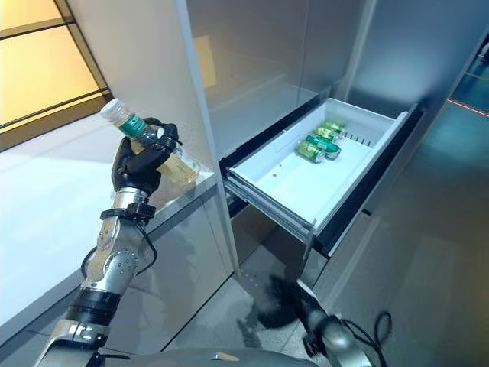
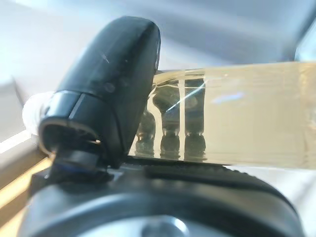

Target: Put drinks into fridge and close the fridge

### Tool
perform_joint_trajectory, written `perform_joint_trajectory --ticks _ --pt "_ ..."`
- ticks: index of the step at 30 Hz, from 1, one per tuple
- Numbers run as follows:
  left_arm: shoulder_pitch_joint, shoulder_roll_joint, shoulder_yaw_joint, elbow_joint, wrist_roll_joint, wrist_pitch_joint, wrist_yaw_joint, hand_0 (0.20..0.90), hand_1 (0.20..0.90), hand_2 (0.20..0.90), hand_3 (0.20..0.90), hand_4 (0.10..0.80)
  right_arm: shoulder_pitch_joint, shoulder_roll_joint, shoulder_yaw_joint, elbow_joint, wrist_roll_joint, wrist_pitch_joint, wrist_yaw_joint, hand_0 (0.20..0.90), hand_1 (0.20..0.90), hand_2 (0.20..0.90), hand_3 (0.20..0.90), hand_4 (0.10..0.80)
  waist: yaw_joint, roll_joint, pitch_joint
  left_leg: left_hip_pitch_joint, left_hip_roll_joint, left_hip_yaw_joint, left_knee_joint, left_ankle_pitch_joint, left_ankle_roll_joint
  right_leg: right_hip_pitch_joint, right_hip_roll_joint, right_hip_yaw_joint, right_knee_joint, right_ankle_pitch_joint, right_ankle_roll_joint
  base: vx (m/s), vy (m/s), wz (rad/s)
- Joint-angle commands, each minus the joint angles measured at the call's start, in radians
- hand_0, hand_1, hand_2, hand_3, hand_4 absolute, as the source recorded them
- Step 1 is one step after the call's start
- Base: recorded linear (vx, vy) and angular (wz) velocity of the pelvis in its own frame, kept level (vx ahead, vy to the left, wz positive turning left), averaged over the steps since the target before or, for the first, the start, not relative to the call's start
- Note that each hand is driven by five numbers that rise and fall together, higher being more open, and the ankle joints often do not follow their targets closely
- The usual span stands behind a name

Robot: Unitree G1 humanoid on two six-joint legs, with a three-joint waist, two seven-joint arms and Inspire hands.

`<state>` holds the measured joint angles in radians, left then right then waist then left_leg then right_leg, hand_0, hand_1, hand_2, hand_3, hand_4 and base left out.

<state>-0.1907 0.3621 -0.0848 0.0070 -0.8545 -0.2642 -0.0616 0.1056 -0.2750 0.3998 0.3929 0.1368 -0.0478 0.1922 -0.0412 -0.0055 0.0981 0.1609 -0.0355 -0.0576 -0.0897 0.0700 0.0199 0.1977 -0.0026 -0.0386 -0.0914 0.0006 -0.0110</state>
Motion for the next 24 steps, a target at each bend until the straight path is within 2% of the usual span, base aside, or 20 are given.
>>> perform_joint_trajectory --ticks 1,2,7,10,17,20,24 --pt "-0.184 0.026 0.030 -0.143 0.004 -0.138 -0.115 0.300 0.300 0.300 0.200 0.100 -0.111 -0.017 -0.024 -0.185 0.036 -0.056 0.022 0.900 0.900 0.900 0.900 0.800 0.004 0.003 -0.047 0.007 -0.015 -0.001 0.002 -0.087 0.011 -0.038 -0.022 0.026 0.044 -0.004 0.038 -0.056 -0.010 0.02" --pt "-0.177 0.024 0.023 -0.165 0.012 -0.135 -0.133 0.300 0.300 0.300 0.200 0.100 -0.132 -0.031 -0.042 -0.289 0.058 -0.032 0.037 0.900 0.900 0.900 0.900 0.800 0.005 0.002 -0.046 0.005 -0.015 0.000 0.002 -0.085 0.011 -0.038 -0.023 0.028 0.041 -0.002 0.039 -0.041 -0.004 0.01" --pt "-0.167 0.024 0.001 -0.203 -0.001 -0.132 -0.212 0.300 0.300 0.300 0.200 0.100 -0.208 -0.067 -0.098 -0.494 0.143 -0.033 0.067 0.900 0.900 0.900 0.900 0.800 0.012 0.002 -0.045 -0.007 -0.016 0.005 0.002 -0.073 0.011 -0.051 -0.021 0.036 0.040 0.011 0.040 -0.053 0.000 0.01" --pt "-0.175 0.031 -0.012 -0.225 -0.011 -0.110 -0.251 0.300 0.300 0.300 0.200 0.100 -0.292 -0.082 -0.127 -0.607 0.198 0.008 0.077 0.900 0.900 0.900 0.900 0.800 0.018 0.003 -0.051 -0.012 -0.017 0.007 0.002 -0.072 0.010 -0.053 -0.022 0.037 0.036 0.014 0.041 -0.021 0.000 0.00" --pt "-0.180 0.049 -0.055 -0.295 0.002 -0.050 -0.287 0.300 0.300 0.300 0.200 0.100 -0.364 -0.119 -0.143 -0.714 0.316 0.073 0.085 0.900 0.900 0.900 0.900 0.800 0.027 -0.001 -0.063 -0.018 -0.015 0.011 0.002 -0.069 0.009 -0.057 -0.023 0.032 0.033 0.016 0.043 0.000 0.000 0.00" --pt "-0.186 0.057 -0.079 -0.309 0.025 -0.035 -0.295 0.300 0.300 0.300 0.200 0.100 -0.377 -0.122 -0.134 -0.727 0.395 0.116 0.095 0.900 0.900 0.900 0.900 0.800 0.029 -0.003 -0.065 -0.018 -0.015 0.009 0.002 -0.068 0.010 -0.054 -0.023 0.028 0.030 0.017 0.043 0.000 0.000 0.00" --pt "-0.208 0.069 -0.131 -0.326 0.079 -0.017 -0.287 0.300 0.300 0.300 0.200 0.100 -0.405 -0.117 -0.099 -0.742 0.432 0.127 0.080 0.900 0.900 0.900 0.900 0.800 0.031 -0.007 -0.067 -0.018 -0.015 0.008 0.002 -0.068 0.009 -0.052 -0.023 0.024 0.026 0.019 0.044 0.000 0.000 0.00"
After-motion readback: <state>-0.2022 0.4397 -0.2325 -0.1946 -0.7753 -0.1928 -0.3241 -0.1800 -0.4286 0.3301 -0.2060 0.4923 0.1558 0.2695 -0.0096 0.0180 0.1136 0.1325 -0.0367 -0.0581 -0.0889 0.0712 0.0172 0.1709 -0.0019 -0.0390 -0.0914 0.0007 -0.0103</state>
